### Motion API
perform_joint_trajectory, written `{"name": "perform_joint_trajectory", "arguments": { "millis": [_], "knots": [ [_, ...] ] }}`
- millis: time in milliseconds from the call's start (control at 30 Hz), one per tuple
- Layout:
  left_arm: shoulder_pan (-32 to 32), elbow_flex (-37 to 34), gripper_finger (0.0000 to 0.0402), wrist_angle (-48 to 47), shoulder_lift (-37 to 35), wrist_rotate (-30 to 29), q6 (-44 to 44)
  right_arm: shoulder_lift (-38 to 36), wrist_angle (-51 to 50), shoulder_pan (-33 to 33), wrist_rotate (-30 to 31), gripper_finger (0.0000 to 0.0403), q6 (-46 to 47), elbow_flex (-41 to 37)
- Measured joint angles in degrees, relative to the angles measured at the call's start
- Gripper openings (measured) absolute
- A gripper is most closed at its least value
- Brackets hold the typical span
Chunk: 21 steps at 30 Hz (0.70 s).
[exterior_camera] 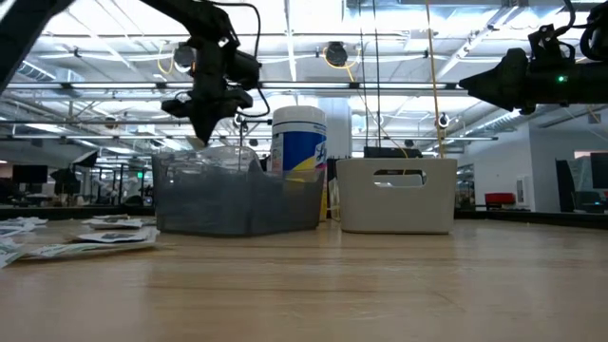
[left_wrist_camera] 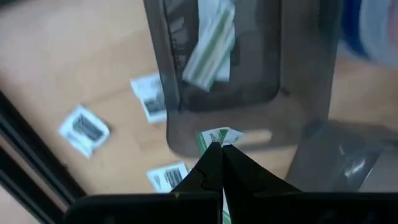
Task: Pick & Place First Aid Supplies
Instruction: Put the bandage pack into the top black bin
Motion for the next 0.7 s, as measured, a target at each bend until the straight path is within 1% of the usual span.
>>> {"name": "perform_joint_trajectory", "arguments": {
  "millis": [200, 333, 500, 700],
  "knots": [
    [3.17, 10.42, 0.0000, -3.15, 6.65, -0.32, 3.47, -0.02, 0.00, 0.01, 0.00, 0.0263, 0.00, -0.01],
    [4.03, 13.94, 0.0000, -3.92, 8.67, -1.50, 4.48, 0.00, 0.00, 0.00, 0.00, 0.0263, 0.00, 0.01],
    [4.38, 12.21, 0.0000, -2.69, 10.74, -1.69, 5.51, -0.01, 0.00, -0.01, 0.00, 0.0263, 0.00, 0.01],
    [4.34, 5.79, 0.0000, 5.08, 11.61, -1.93, 6.01, -0.02, 0.00, -0.01, 0.00, 0.0263, 0.00, 0.01]
  ]
}}
